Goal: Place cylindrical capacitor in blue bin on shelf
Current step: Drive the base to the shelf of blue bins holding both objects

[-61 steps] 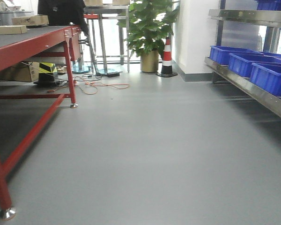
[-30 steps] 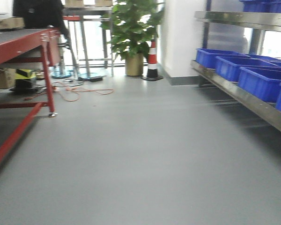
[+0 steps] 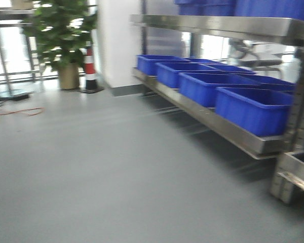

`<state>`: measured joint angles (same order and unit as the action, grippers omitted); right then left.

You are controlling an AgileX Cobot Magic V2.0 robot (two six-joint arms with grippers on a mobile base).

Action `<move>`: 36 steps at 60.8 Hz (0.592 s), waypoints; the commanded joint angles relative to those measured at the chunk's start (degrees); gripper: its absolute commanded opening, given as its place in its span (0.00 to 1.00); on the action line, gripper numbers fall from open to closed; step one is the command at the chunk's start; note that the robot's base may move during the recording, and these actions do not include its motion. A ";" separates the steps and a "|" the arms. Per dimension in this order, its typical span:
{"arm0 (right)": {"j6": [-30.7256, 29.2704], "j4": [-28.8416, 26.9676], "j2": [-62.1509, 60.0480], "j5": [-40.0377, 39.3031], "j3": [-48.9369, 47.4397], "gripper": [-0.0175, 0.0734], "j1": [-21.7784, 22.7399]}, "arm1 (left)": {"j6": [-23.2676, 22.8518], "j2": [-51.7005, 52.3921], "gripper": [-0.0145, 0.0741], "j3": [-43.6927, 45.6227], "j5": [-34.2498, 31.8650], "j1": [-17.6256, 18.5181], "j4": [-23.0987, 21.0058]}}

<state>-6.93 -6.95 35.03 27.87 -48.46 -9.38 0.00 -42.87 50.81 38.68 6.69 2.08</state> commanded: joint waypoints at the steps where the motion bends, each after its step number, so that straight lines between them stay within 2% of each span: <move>1: -0.26 0.24 -0.32 -1.71 0.01 0.16 0.08 | -0.47 0.25 0.04 0.17 -0.70 0.34 -0.30; 36: -0.26 0.24 -0.32 -1.71 0.01 0.16 0.08 | -0.47 0.25 0.04 0.17 -0.70 0.34 -0.21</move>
<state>-6.93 -6.95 35.03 27.87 -48.46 -9.38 0.00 -42.87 50.81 38.68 6.69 2.08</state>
